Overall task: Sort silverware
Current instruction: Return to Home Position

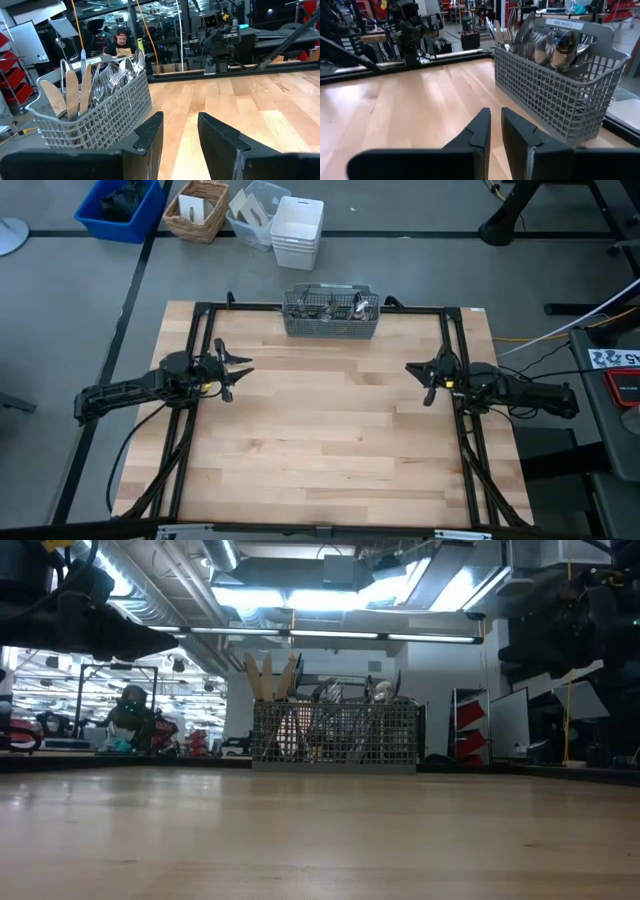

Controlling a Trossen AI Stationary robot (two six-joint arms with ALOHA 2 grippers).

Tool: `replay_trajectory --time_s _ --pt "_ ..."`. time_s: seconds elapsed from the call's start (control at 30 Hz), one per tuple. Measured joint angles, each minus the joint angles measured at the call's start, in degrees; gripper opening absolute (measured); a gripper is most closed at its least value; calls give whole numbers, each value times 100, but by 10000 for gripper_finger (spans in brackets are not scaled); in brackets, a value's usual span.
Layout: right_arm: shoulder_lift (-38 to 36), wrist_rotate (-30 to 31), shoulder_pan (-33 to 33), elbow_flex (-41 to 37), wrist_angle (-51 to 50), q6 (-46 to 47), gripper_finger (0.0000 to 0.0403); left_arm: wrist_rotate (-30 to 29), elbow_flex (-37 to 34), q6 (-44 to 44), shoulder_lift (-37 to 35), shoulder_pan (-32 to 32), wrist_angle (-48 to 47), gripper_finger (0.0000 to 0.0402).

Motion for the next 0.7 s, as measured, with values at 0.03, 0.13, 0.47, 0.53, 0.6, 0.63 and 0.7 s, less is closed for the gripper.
replay_trajectory --time_s 0.03,0.13,0.47,0.53,0.6,0.63,0.7 --pt "1 -1 1 0 -47 1 49 -2 0 0 0 -2 0 115" --pt "2 -1 0 0 -294 29 49 -1 0 0 0 0 0 115" --pt "2 -293 0 7 -458 66 49 -1 0 0 0 -1 0 115" --pt "0 -291 0 36 -693 65 49 -2 0 0 0 -2 0 115" --pt "12 -289 0 61 -834 48 49 -2 0 0 0 -2 0 115" --pt "27 -287 0 61 -854 46 49 -1 0 0 0 -2 0 115" --pt "37 -288 1 61 -854 46 49 -2 0 0 0 -2 0 115"
